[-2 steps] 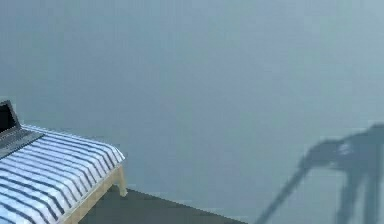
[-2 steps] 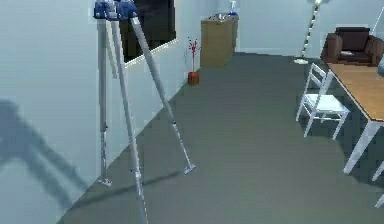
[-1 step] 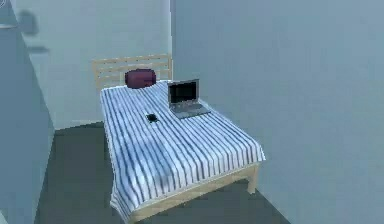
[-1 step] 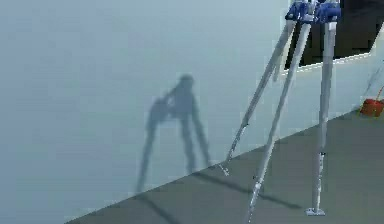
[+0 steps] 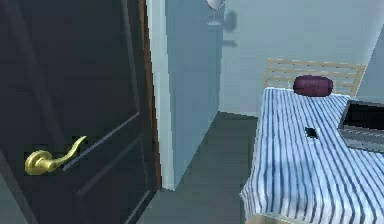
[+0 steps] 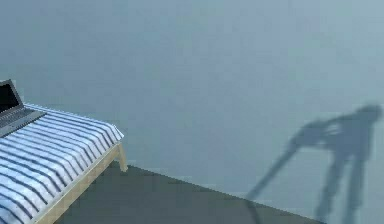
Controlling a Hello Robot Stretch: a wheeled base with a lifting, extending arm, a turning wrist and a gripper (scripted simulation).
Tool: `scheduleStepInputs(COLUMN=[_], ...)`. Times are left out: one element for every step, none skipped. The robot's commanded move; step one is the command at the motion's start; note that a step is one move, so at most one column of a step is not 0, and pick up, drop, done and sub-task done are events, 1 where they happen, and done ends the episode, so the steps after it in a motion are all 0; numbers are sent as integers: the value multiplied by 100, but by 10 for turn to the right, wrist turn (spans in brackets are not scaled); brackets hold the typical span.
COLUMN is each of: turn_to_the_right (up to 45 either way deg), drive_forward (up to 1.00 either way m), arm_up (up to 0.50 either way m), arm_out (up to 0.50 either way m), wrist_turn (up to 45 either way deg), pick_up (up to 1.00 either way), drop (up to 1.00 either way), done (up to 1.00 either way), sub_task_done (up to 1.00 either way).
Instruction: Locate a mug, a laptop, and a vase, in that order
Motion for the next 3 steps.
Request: scheduleStepInputs(turn_to_the_right=[-30, 0, 450], drive_forward=[0, 40, 0], arm_up=[0, 0, 0], arm_out=[0, 0, 0], wrist_turn=[0, 0, 0], pick_up=[0, 0, 0], drop=[0, 0, 0], done=[0, 0, 0], sub_task_done=[0, 0, 0])
